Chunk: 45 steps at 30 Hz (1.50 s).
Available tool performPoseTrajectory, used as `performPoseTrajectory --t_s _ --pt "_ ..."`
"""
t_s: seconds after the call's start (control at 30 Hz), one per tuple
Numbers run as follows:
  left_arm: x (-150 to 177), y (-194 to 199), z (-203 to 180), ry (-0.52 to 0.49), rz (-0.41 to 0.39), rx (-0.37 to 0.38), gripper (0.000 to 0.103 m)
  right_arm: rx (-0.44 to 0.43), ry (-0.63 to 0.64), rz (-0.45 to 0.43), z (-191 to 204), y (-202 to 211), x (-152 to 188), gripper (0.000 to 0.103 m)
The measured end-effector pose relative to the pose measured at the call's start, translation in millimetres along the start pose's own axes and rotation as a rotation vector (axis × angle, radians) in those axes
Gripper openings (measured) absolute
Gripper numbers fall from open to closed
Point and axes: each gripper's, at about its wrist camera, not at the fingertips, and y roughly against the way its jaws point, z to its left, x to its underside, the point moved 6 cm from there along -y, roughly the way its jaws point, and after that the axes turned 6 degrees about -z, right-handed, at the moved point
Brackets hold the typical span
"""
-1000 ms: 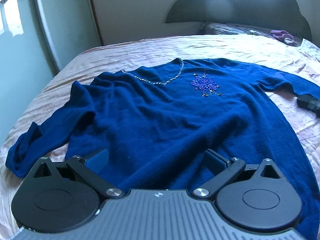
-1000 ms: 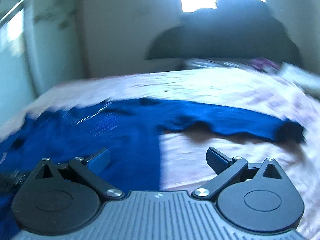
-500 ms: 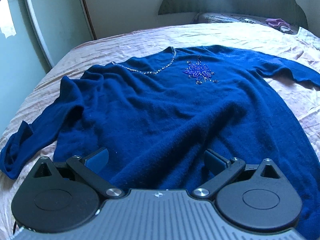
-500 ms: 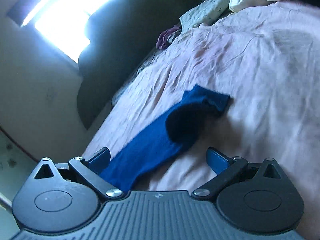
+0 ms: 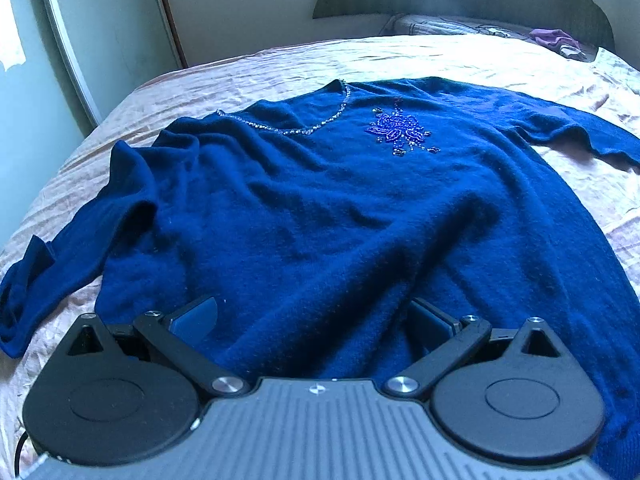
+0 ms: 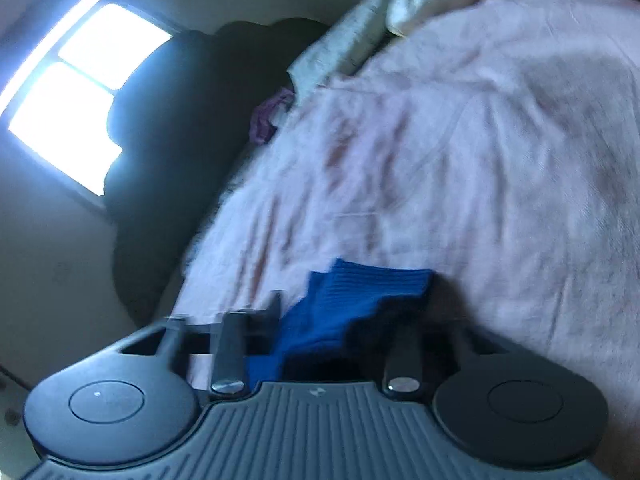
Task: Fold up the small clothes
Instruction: 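Lift the sleeve cuff off the bed with the right gripper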
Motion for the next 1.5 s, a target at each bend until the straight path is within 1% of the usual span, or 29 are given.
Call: performPoseTrajectory --t_s 0.03,0.13,0.2,0.27,0.47,0.5,0.57,0.7,0.8,0.97,1.03,1.13,1.2,1.33,1.5 --pt "0 0 1 0.002 0.001 0.0 0.102 0.0 -0.012 0.003 -3 -3 -2 0.01" --pt "-1 -2 4 0.01 0.003 0.0 0.102 -0.022 -0.012 -0.008 -7 -3 -9 0.008" --pt "-2 -2 6 0.016 0.003 -0.001 0.102 -0.03 0.011 -0.025 -5 1 -16 0.007" --pt "-3 -2 8 0.022 0.001 -0.003 0.102 -0.027 0.054 -0.057 0 6 -27 0.007" --pt "-7 -3 14 0.036 -0.005 -0.001 0.103 -0.008 0.217 -0.217 27 35 -70 0.007" --pt "-7 -3 15 0.036 -0.008 -0.001 0.103 -0.008 0.243 -0.237 33 38 -74 0.007" --pt "-9 -3 16 0.035 -0.014 -0.003 0.103 -0.029 0.292 -0.245 45 44 -74 0.007" --pt "-10 -4 16 0.035 -0.016 -0.004 0.103 -0.089 0.422 -0.213 75 44 -48 0.007" --pt "-10 -4 18 0.03 -0.019 -0.006 0.103 -0.132 0.46 -0.153 88 34 -23 0.007" --pt "-10 -2 21 0.029 -0.031 -0.011 0.103 -0.174 0.503 -0.076 93 26 13 0.007" --pt "-10 -2 22 0.03 -0.031 -0.009 0.103 -0.197 0.549 -0.053 101 33 32 0.007" --pt "-11 -2 22 0.025 -0.034 -0.007 0.103 -0.23 0.665 -0.049 113 43 55 0.007" --pt "-11 -2 22 0.019 -0.036 -0.008 0.103 -0.258 0.711 -0.036 123 50 68 0.007" --pt "-11 -3 22 0.025 -0.034 -0.008 0.103 -0.317 0.731 0.022 138 58 93 0.007" --pt "-11 -5 22 0.022 -0.03 -0.014 0.103 -0.358 0.755 0.086 150 61 121 0.007"
